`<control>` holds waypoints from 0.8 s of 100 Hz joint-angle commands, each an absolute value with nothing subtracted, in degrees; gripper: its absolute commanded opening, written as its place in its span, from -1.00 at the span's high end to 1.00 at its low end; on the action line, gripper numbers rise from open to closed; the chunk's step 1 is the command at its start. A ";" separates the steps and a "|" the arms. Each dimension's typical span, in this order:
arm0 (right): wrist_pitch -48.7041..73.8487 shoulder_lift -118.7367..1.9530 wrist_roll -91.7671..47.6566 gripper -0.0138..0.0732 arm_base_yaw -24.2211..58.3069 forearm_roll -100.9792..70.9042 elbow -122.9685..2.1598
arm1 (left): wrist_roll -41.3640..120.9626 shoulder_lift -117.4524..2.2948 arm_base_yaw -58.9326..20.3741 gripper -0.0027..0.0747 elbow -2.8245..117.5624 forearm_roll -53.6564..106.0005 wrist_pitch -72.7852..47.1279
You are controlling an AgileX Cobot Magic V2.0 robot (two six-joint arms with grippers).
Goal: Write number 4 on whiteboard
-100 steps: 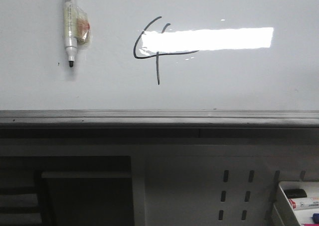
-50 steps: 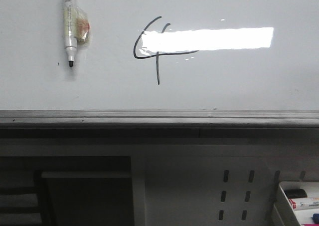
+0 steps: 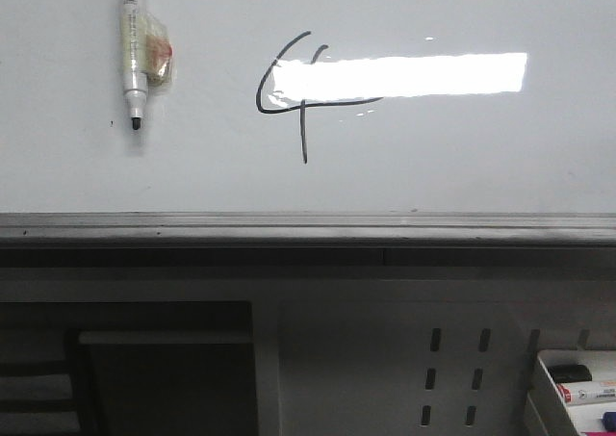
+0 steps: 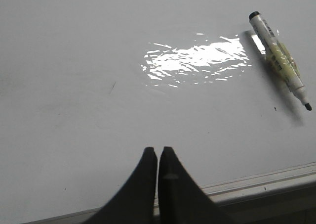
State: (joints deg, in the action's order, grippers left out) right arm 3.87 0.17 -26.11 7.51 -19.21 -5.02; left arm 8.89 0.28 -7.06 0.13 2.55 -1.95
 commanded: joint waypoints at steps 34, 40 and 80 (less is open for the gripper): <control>2.56 1.78 -15.66 0.84 2.95 -2.69 1.66 | 8.28 1.85 -7.25 0.98 -1.49 2.91 2.15; 3.59 1.78 -15.58 0.84 2.95 -2.02 1.65 | 8.28 1.85 -7.25 0.98 -1.49 2.91 2.15; 3.17 1.78 -15.58 0.84 2.95 -1.78 1.65 | 8.28 1.85 -7.25 0.98 -1.49 2.91 2.15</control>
State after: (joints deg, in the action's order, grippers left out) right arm 7.37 0.51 -15.85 3.41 -2.50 0.39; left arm 8.89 0.28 -7.06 0.13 2.55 -2.04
